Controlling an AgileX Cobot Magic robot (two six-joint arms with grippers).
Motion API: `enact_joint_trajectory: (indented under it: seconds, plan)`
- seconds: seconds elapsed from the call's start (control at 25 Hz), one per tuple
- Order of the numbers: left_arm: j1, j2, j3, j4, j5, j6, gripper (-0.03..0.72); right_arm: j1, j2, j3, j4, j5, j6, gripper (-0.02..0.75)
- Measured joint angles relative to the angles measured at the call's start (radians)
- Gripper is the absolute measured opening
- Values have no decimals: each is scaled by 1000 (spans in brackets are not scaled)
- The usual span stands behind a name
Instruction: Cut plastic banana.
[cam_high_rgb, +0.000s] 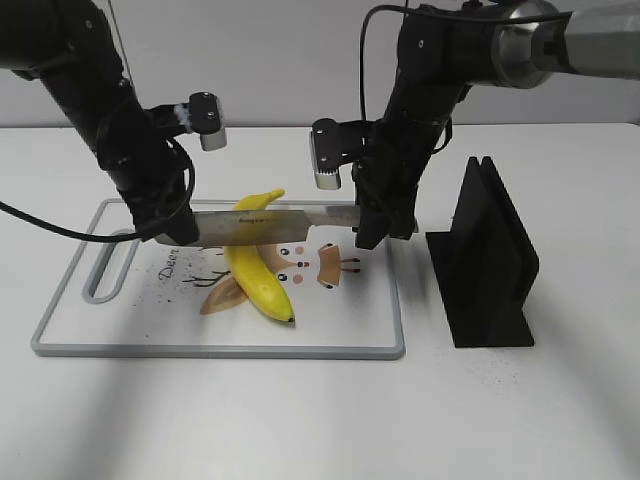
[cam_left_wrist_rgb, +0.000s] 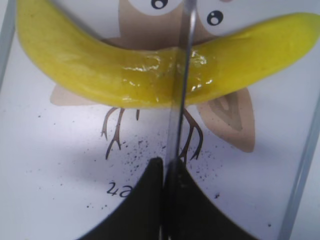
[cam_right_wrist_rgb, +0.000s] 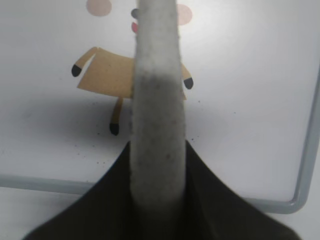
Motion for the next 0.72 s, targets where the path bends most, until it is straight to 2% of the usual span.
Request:
enact_joint_trajectory:
  seconds: [0.32, 0.72]
  plan:
    - [1, -1, 0, 10, -2, -1, -12, 0, 1, -14, -3, 10, 6, 183]
    - [-4, -75, 14, 35, -13, -5, -18, 0, 17, -165, -19, 162, 46, 183]
